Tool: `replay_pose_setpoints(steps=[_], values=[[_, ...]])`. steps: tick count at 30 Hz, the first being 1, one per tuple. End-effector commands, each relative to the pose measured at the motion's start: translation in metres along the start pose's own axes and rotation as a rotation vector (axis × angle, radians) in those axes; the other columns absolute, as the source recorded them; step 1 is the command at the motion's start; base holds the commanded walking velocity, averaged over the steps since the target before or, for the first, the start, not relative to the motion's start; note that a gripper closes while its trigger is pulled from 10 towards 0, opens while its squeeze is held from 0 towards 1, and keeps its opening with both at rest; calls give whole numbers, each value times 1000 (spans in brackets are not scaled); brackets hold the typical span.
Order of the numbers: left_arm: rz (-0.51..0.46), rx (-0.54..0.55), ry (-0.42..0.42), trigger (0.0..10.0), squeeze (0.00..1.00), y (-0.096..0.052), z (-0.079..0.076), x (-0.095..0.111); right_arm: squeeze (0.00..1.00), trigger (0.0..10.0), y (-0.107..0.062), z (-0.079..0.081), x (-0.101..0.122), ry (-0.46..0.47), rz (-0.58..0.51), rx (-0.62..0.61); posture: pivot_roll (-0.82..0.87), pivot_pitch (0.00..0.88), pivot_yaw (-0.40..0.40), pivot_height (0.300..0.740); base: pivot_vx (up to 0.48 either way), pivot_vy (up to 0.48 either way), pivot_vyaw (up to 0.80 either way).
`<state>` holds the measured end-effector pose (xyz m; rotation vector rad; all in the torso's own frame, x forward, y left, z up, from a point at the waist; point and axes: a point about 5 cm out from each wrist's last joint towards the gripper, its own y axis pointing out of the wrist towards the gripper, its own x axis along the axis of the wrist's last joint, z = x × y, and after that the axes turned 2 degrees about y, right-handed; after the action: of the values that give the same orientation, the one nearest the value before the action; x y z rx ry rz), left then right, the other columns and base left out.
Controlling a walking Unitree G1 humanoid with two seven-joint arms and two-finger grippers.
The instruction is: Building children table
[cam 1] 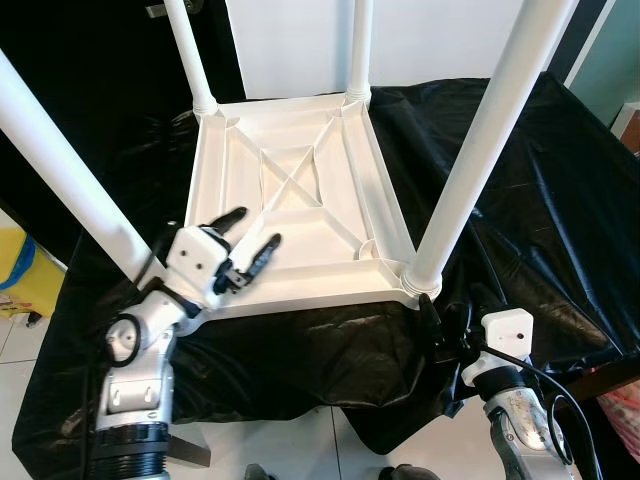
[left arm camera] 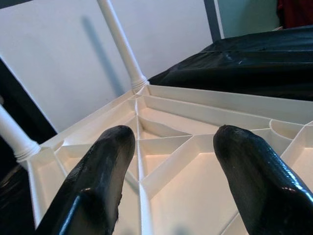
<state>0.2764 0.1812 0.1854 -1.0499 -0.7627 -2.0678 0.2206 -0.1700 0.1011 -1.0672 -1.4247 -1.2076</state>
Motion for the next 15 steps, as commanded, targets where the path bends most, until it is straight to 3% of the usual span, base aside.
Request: replay_pose_setpoints(steps=[1, 4, 6, 9, 12, 15], values=[[19, 490, 2, 10000, 0, -13, 20, -3, 0, 10000, -2, -1, -4, 2, 15, -14, -95, 119, 51, 740, 0, 0, 0], [21, 488, -3, 10000, 0, -19, 17, -3, 0, 10000, -3, -1, -5, 1, 16, -20, -96, 121, 56, 740, 0, 0, 0], [39, 520, -59, 10000, 0, -35, 10, -8, 0, 10000, -5, -3, -6, 2, 19, -39, -92, 126, 63, 740, 0, 0, 0], [50, 535, -80, 10000, 0, -41, 7, -9, 0, 10000, -6, -3, -6, 2, 20, -44, -91, 126, 63, 740, 0, 0, 0], [85, 709, -165, 10000, 0, -64, 2, -13, 0, 10000, -6, -3, -7, 8, 23, -52, -74, 132, 65, 740, 0, 0, 0], [94, 771, -176, 10000, 0, -70, 3, -14, 0, 10000, -6, -3, -8, 9, 24, -52, -71, 131, 65, 740, 0, 0, 0]])
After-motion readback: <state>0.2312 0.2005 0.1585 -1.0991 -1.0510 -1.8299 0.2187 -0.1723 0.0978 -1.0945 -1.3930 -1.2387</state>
